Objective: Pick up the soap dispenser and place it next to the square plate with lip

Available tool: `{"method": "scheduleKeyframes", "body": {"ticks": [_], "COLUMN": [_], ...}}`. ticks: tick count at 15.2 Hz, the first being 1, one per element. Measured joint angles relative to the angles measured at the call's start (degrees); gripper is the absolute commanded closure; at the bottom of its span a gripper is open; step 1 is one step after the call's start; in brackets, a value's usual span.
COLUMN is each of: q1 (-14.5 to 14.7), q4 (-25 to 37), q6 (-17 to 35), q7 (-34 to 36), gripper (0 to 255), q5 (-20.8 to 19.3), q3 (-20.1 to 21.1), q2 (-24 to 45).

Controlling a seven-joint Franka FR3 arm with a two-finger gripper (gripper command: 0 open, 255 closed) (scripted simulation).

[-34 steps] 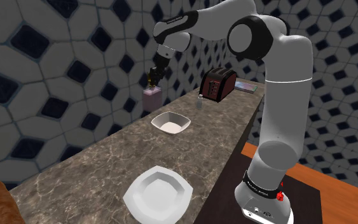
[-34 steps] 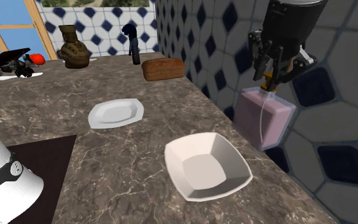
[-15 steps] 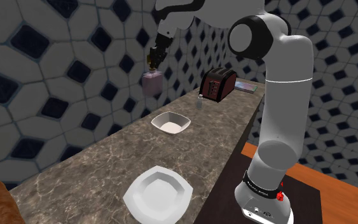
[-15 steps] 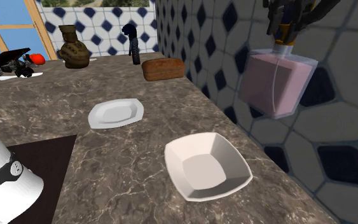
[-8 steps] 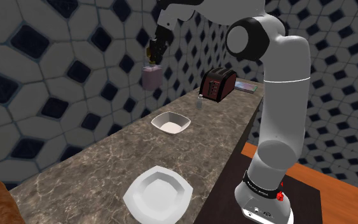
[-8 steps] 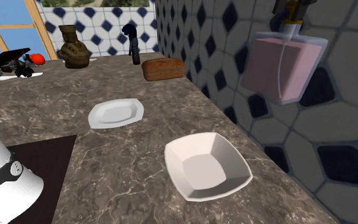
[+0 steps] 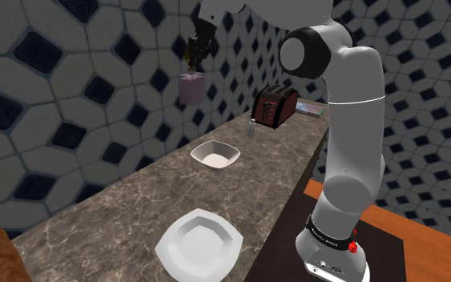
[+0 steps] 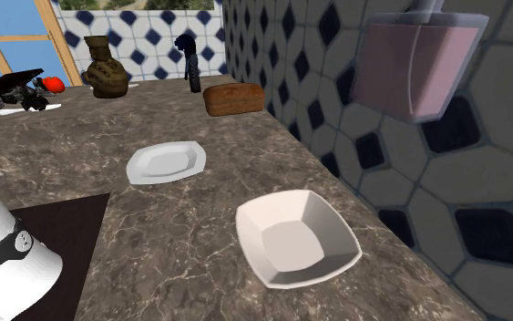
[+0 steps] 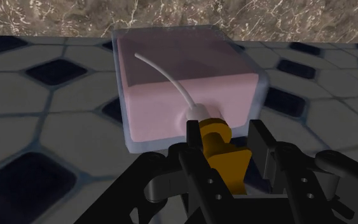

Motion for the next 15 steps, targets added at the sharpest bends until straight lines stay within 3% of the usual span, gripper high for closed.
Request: {"method": "scheduleKeyframes", "body": {"ticks": [5, 6, 15], "q1": [-1.47, -0.94, 9.75], "q4": [8.77, 8.11, -11.11], "q6": [-5.22, -5.26, 3.9], "q7": [1.53, 2.0, 10.84], "gripper": [255, 255, 255], "q5": [1.03, 0.73, -5.08], "q3": [0.19, 0.23, 3.16], "q2": [3.37, 2.55, -11.13]}}
